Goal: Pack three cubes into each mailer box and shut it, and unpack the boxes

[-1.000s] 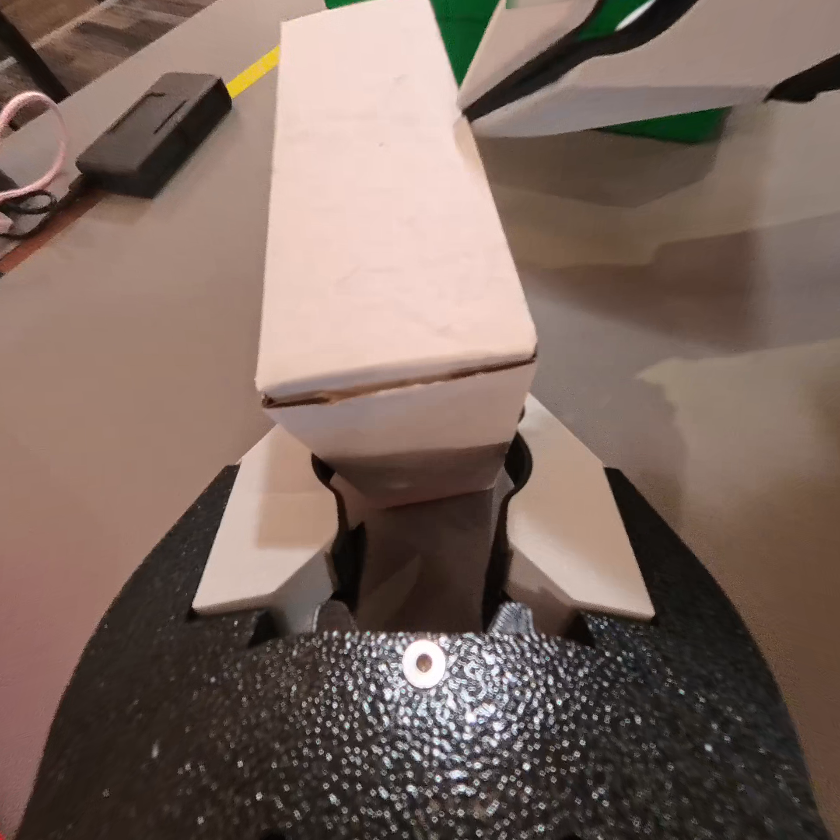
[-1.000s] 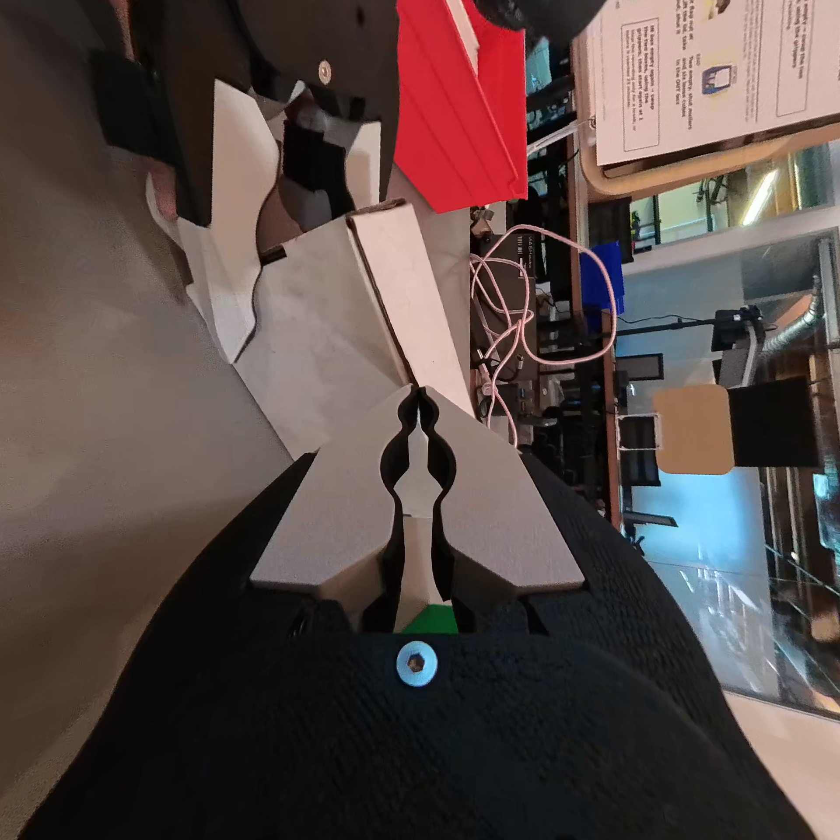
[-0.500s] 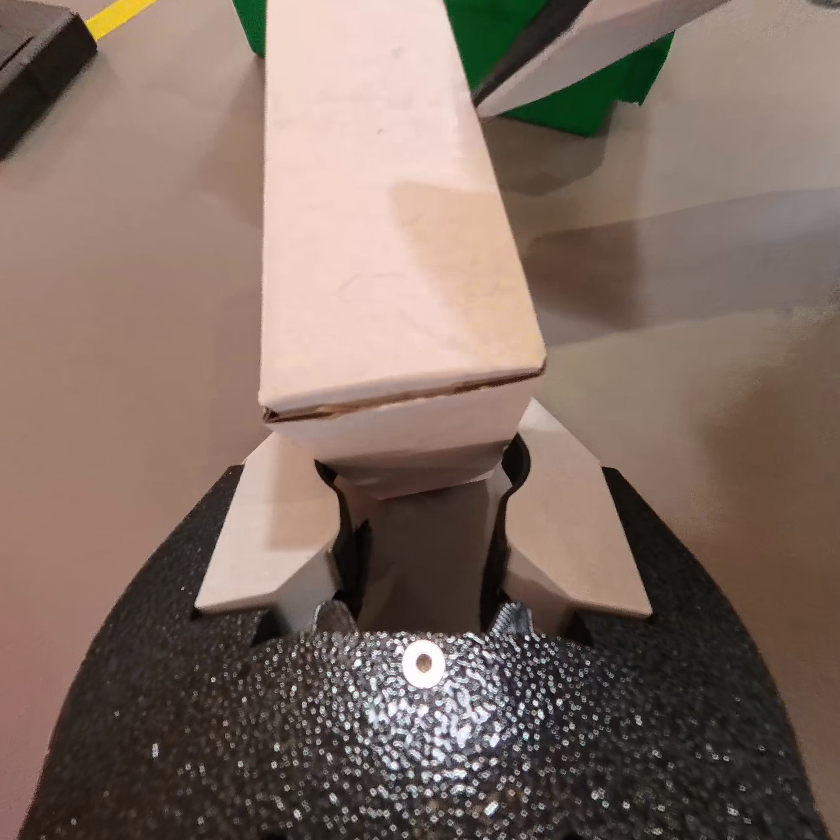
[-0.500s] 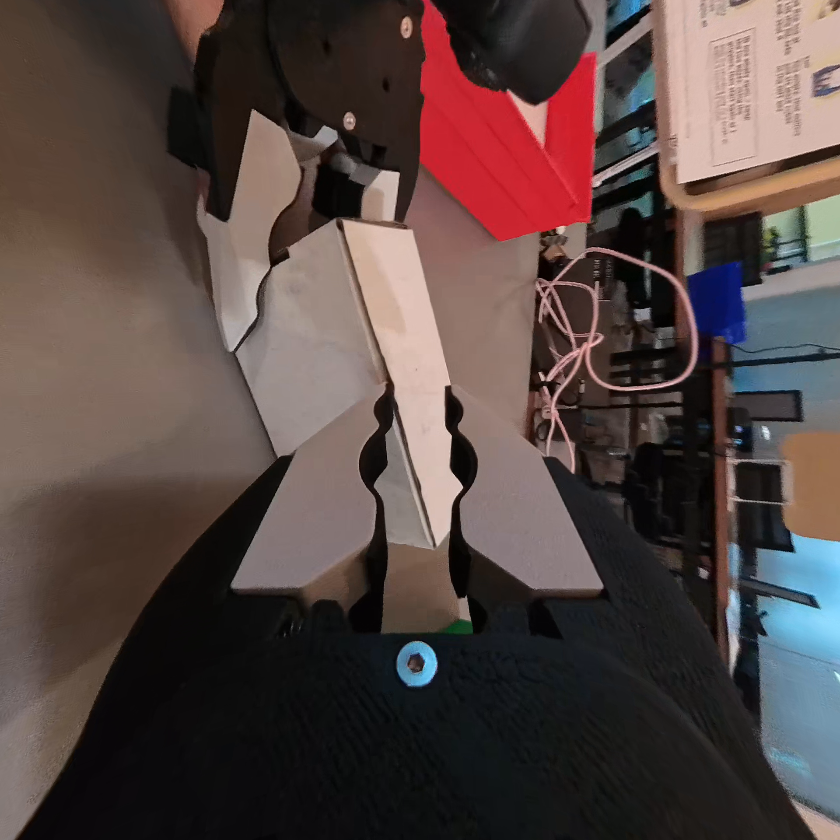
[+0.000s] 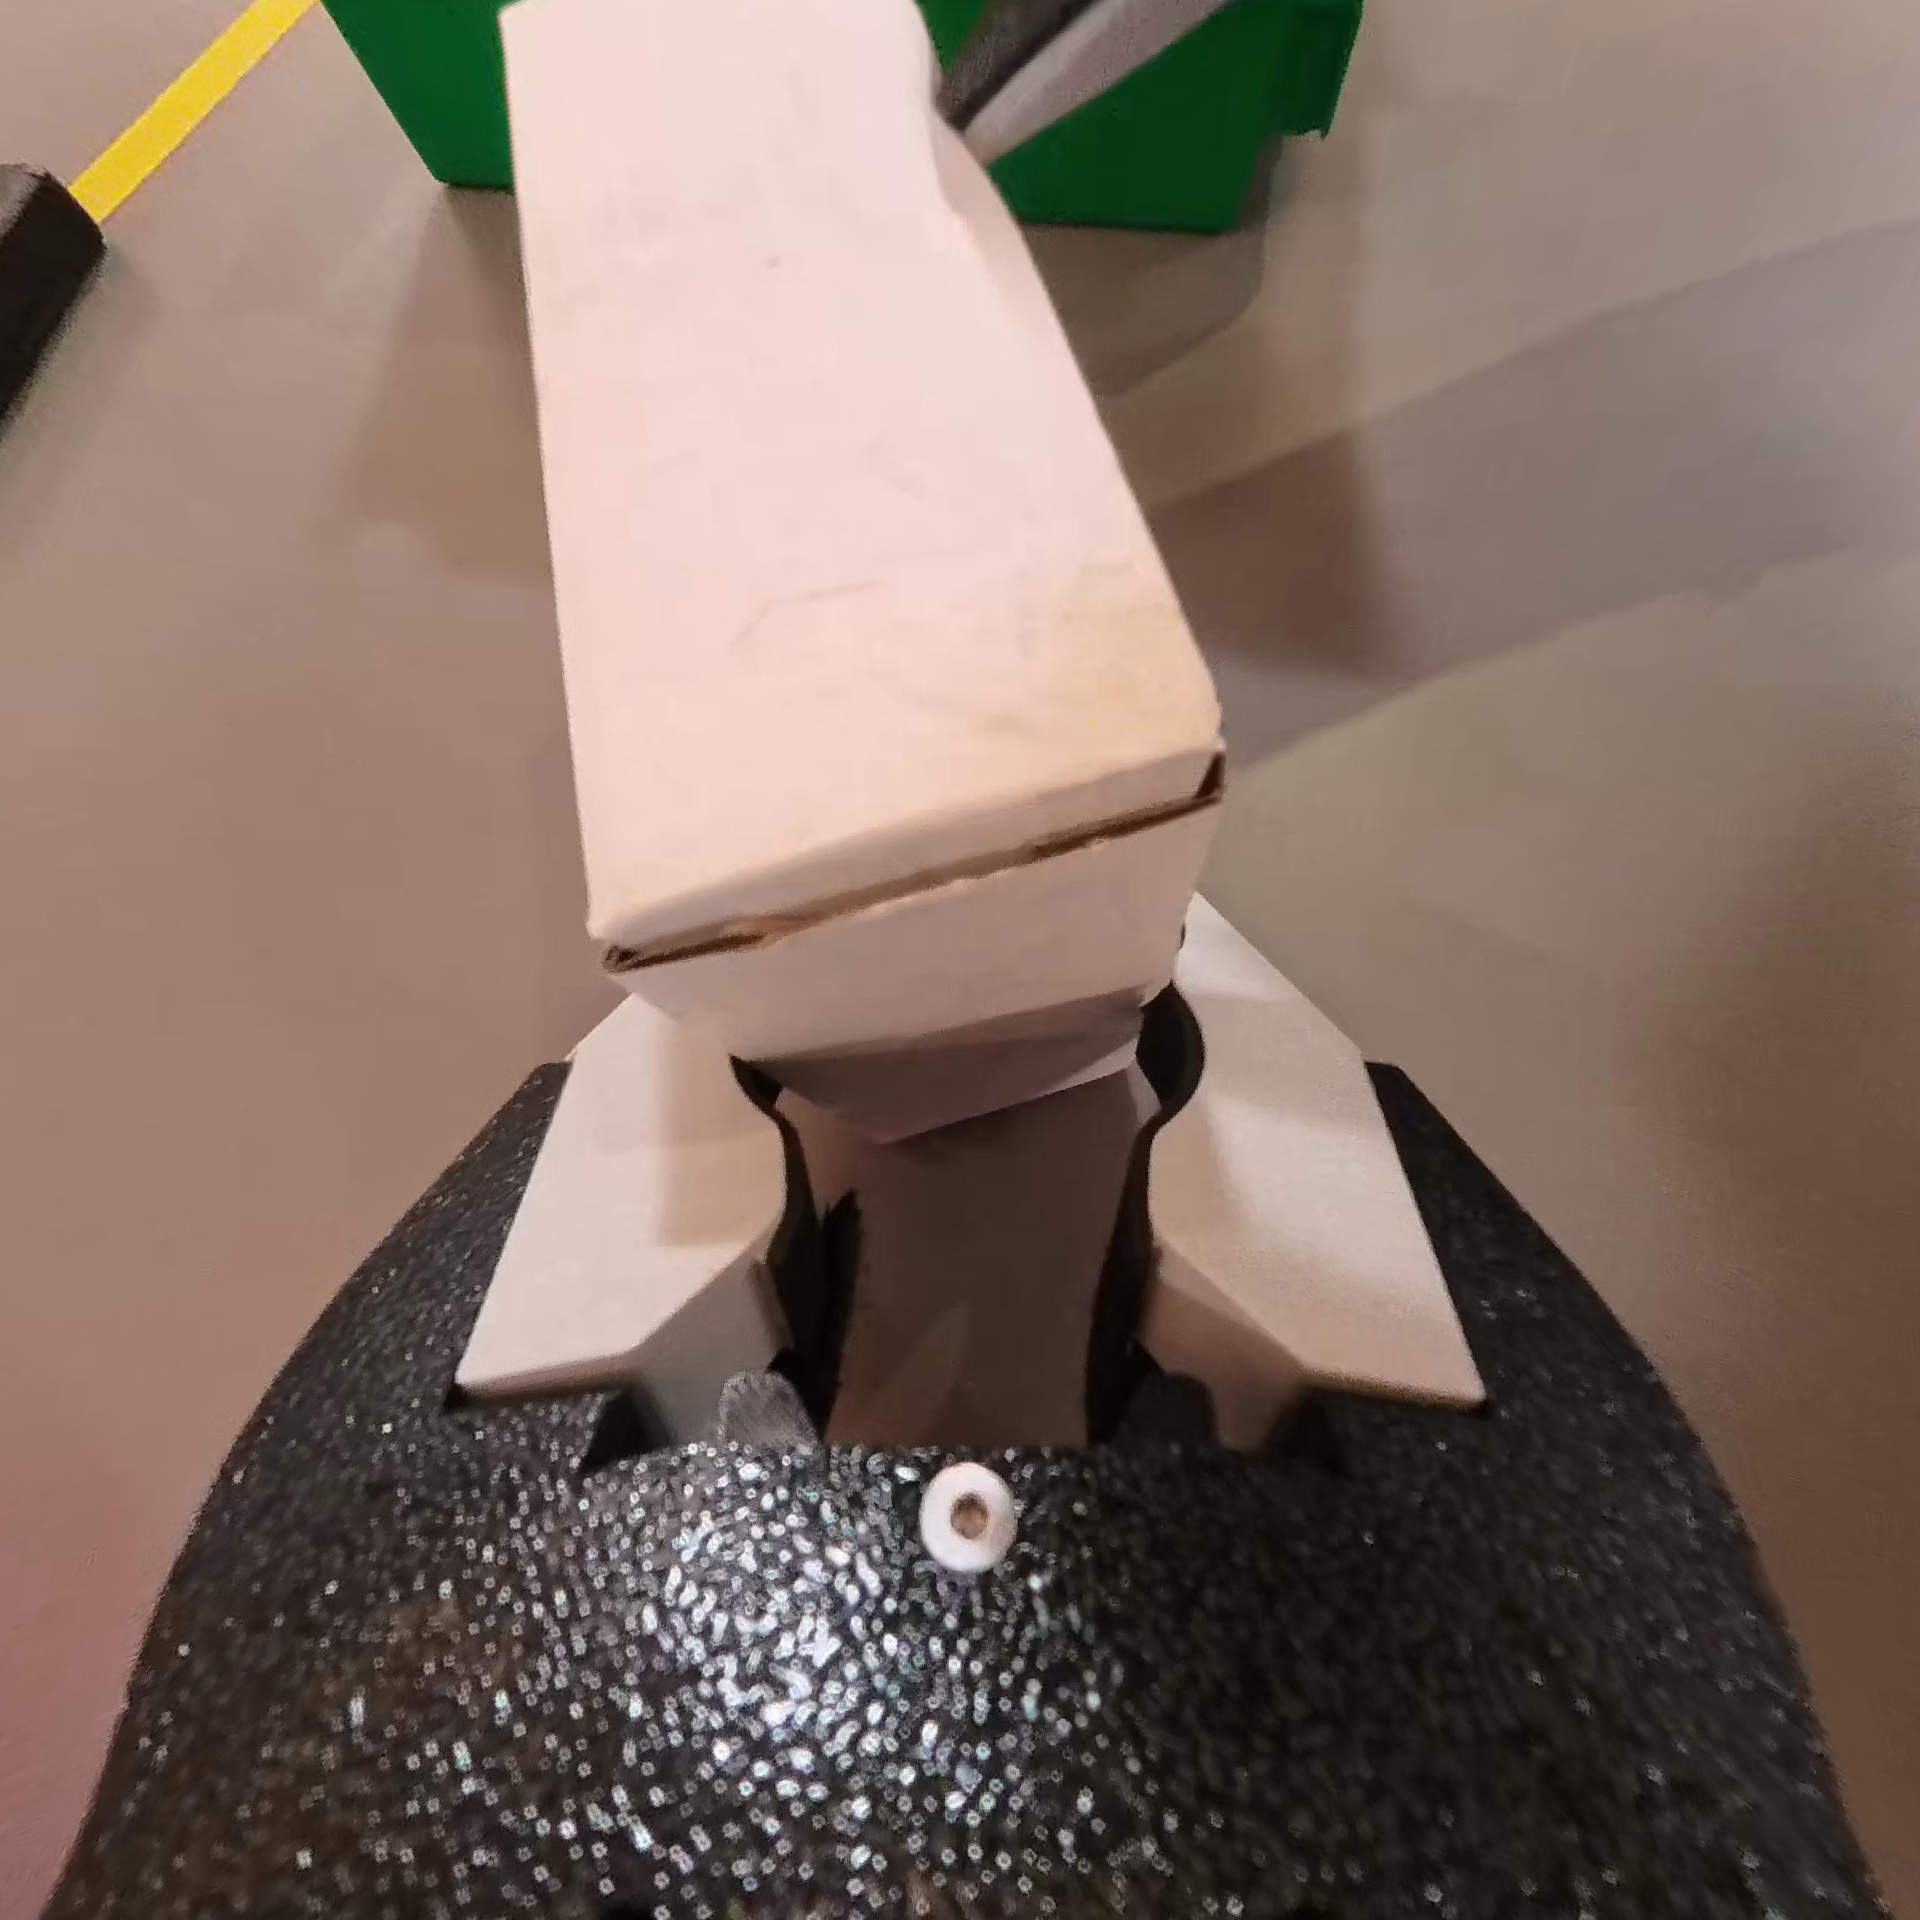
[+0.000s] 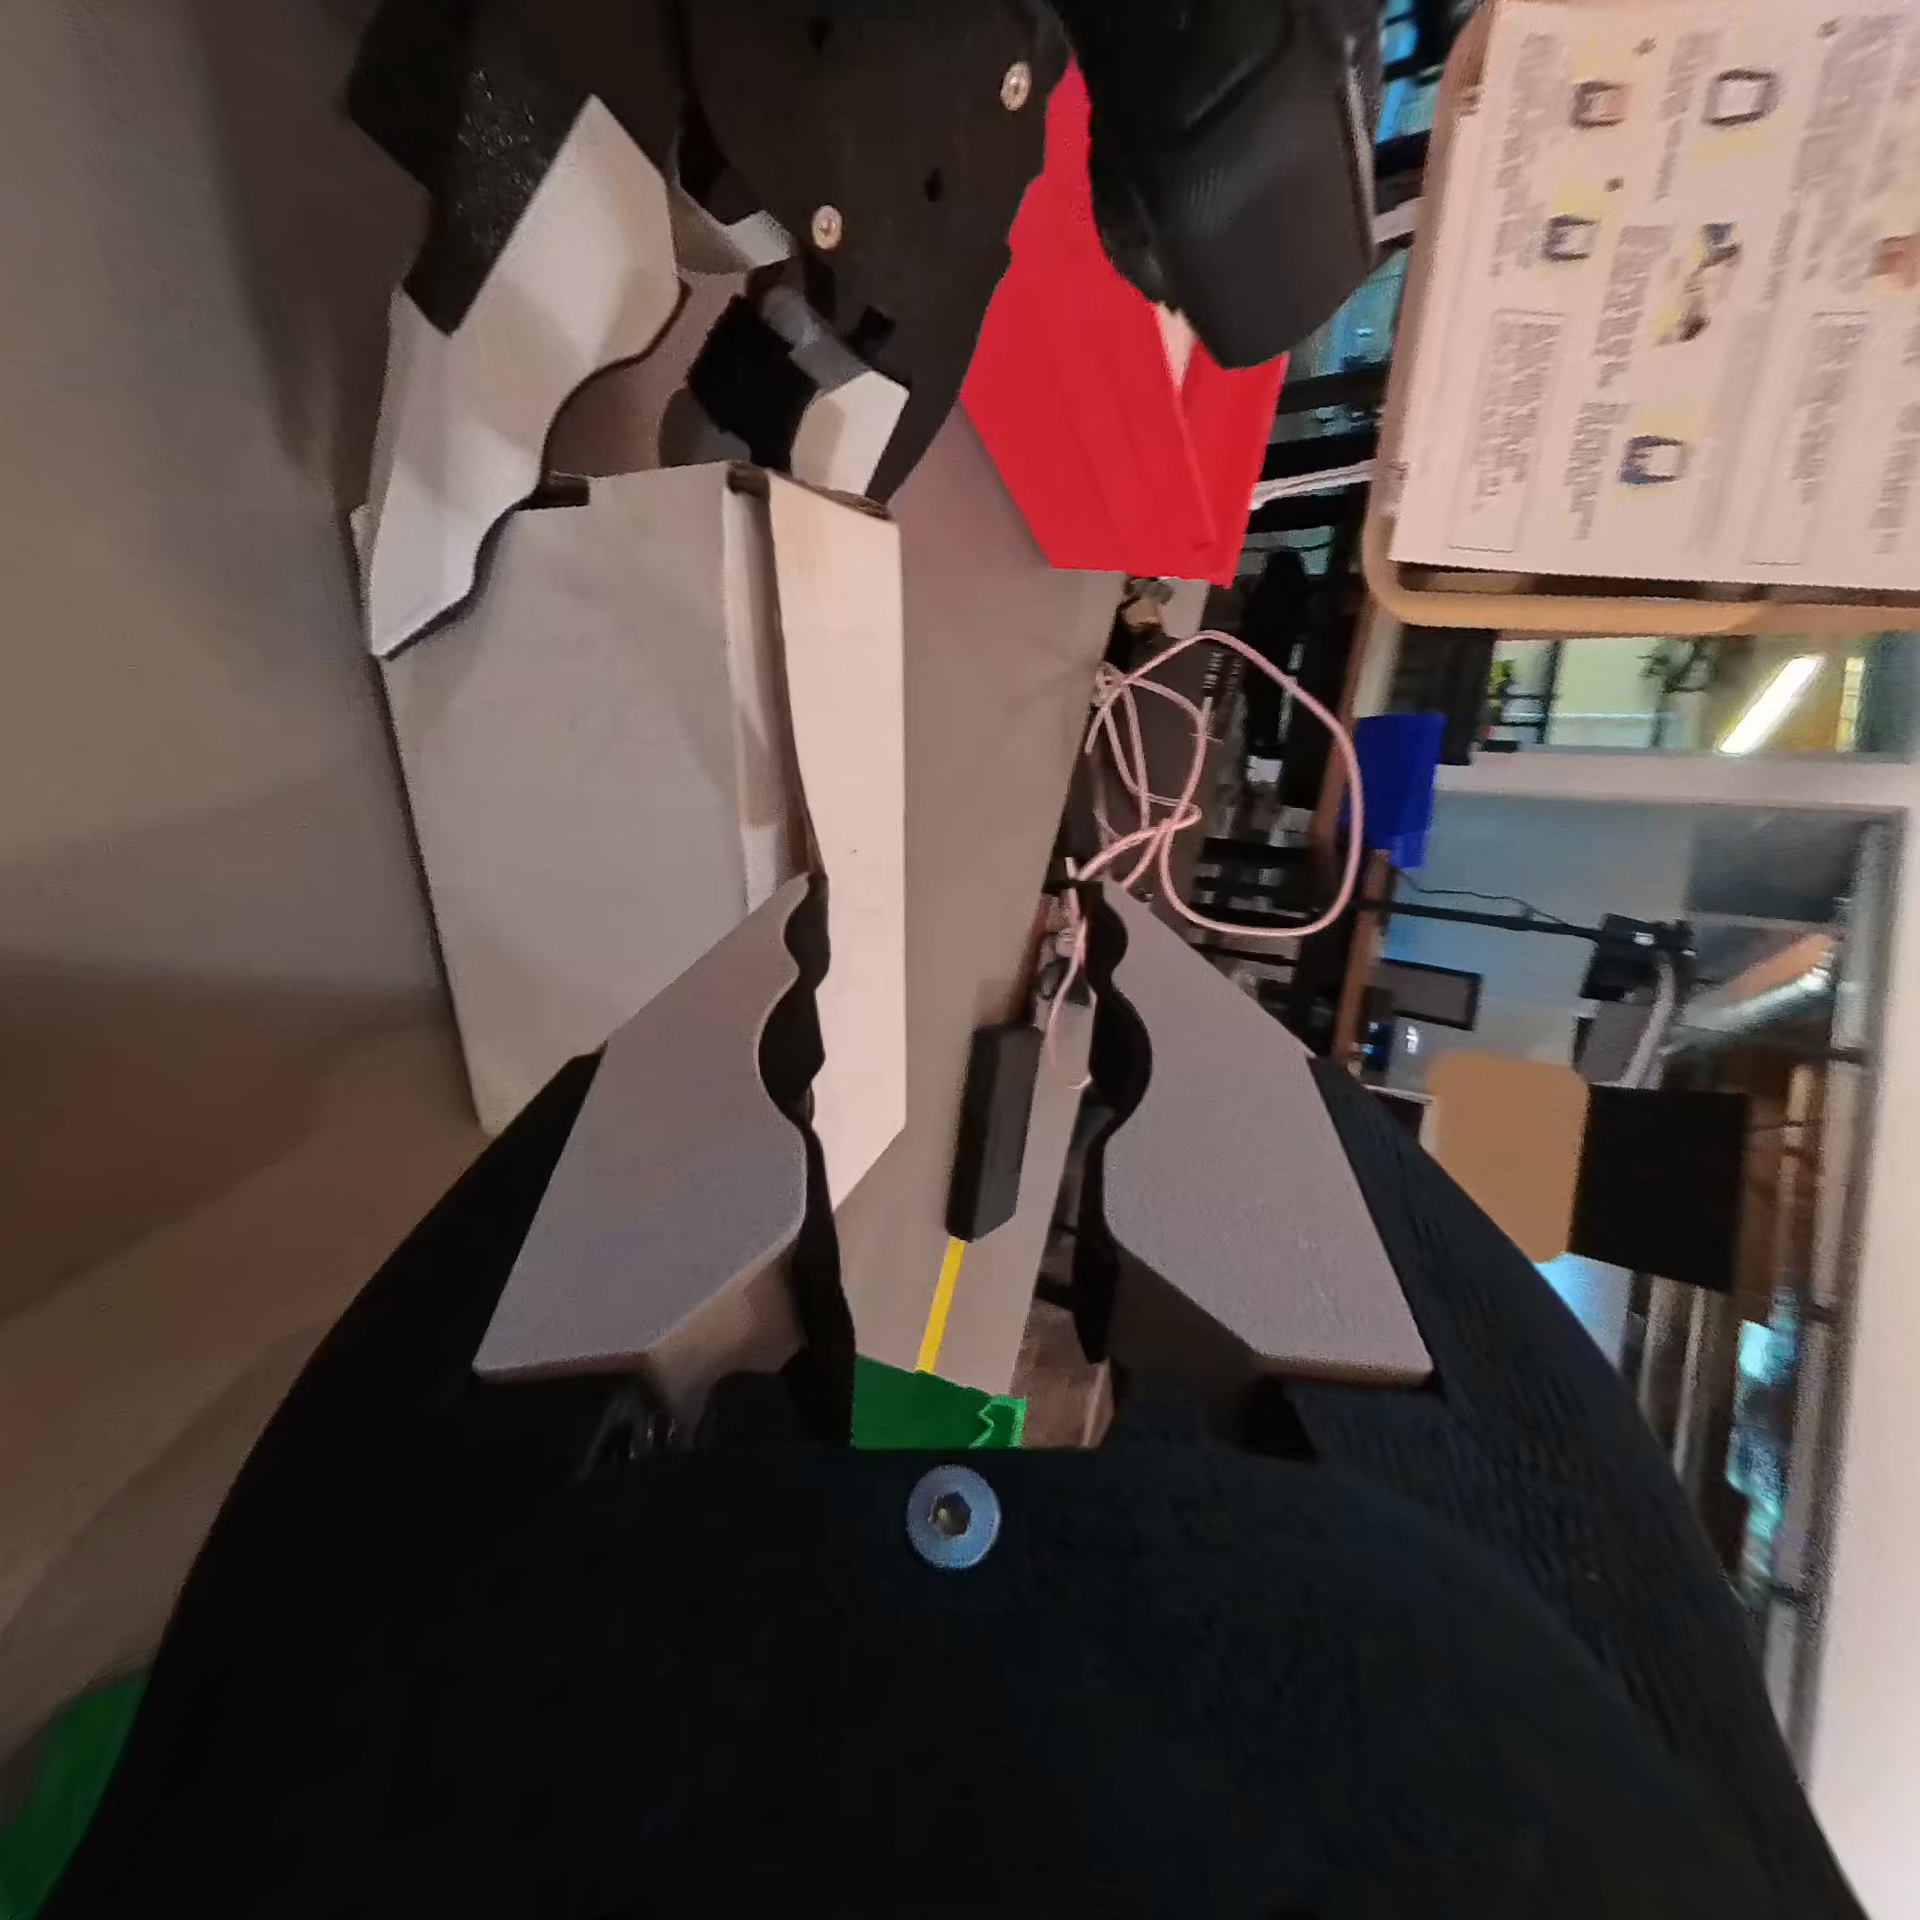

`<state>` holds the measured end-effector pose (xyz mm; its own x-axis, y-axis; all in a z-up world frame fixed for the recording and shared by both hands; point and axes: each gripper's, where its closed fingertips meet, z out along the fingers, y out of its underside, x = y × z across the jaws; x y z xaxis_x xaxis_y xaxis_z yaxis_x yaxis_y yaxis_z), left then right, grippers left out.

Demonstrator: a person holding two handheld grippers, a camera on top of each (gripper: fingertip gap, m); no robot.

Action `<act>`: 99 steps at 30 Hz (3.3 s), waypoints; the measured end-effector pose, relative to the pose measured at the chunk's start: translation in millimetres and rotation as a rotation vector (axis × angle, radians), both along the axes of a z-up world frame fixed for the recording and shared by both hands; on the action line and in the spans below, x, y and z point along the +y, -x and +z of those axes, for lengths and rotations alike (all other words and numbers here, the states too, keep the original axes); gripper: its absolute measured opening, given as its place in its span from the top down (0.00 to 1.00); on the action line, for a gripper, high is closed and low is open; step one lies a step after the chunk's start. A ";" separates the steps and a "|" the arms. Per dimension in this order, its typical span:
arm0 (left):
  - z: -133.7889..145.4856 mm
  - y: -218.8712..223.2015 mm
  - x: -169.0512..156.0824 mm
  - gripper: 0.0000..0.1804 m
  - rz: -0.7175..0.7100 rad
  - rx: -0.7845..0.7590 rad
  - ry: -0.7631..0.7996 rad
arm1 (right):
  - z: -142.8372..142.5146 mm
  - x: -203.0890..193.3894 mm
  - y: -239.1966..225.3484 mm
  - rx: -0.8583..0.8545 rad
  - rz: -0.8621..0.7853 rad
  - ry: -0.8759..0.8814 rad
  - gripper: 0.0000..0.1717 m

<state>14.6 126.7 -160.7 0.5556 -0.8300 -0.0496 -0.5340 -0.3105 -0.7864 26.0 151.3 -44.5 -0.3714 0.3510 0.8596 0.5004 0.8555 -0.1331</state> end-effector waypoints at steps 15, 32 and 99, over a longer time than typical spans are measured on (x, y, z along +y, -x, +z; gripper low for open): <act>-5.8 -11.9 -9.8 0.64 -0.078 0.032 -0.030 | 18.1 -13.3 0.1 0.205 0.023 0.122 0.83; -6.3 -10.2 -8.9 0.63 -0.058 0.043 -0.019 | -27.3 -18.2 -15.2 -0.096 -0.035 0.078 0.88; 90.8 65.2 53.2 0.20 0.519 -0.541 -0.251 | 55.1 39.2 -9.2 0.323 -0.499 0.296 1.00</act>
<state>-50.6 180.0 -69.9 0.8692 -0.4579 0.1866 0.1075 -0.1935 -0.9752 35.2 190.5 10.6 0.1571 0.6524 0.7414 0.7227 0.4358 -0.5365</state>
